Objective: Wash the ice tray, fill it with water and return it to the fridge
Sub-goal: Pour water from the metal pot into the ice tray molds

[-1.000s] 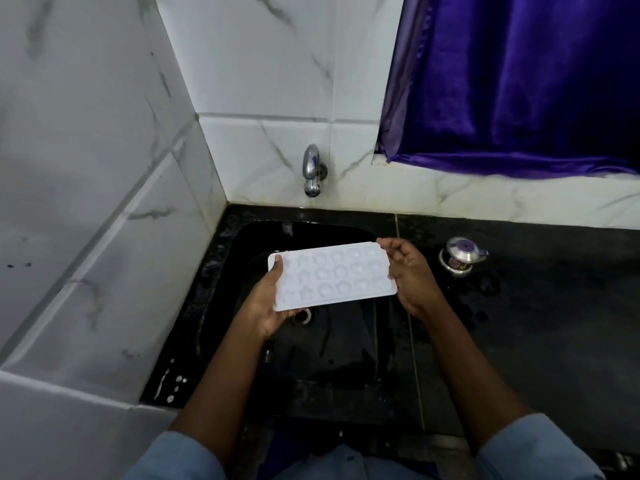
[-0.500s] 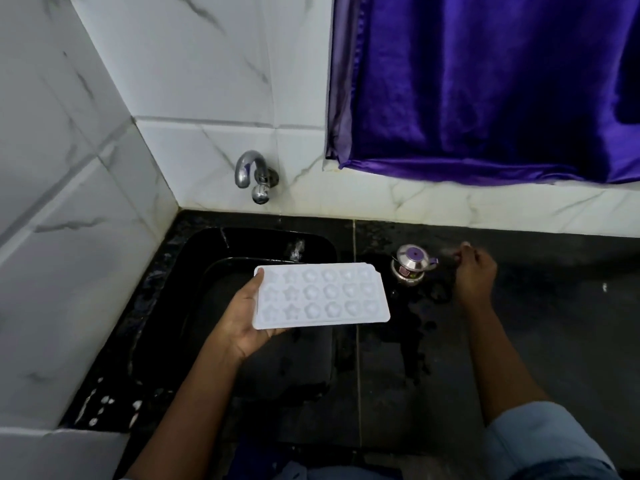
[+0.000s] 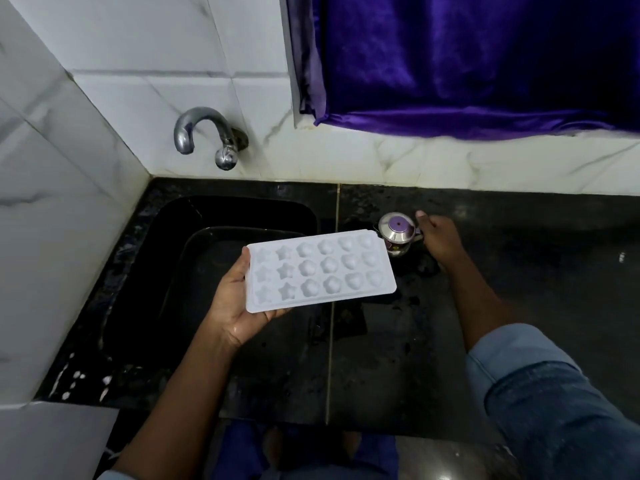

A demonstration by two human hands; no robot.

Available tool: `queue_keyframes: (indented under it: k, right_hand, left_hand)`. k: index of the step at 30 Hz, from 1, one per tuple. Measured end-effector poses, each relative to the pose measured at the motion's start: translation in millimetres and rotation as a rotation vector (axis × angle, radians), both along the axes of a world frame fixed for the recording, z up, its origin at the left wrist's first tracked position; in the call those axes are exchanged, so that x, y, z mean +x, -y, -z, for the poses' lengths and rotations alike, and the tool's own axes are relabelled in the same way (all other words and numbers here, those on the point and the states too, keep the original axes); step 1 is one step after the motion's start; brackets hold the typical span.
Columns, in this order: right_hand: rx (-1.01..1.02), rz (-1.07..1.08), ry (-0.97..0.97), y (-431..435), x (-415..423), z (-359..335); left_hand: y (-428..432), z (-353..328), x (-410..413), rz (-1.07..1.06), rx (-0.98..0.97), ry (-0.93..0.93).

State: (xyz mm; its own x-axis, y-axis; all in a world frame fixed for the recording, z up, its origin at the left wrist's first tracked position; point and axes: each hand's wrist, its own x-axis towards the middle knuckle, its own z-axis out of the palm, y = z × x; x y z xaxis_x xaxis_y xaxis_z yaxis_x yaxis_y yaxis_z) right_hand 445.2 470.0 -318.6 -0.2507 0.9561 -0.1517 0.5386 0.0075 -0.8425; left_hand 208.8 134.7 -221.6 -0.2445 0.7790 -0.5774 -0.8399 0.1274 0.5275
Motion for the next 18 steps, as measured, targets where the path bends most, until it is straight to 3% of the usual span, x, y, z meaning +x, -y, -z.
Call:
queue_keyframes:
  k: [9, 18]
  right_hand:
    - [-0.057, -0.091, -0.123, 1, -3, 20]
    - [-0.129, 0.007, -0.337, 13, -2, 28]
  left_hand:
    - [-3, -4, 15, 0.026, -0.047, -0.044]
    - [2, -3, 17, 0.050, -0.095, -0.079]
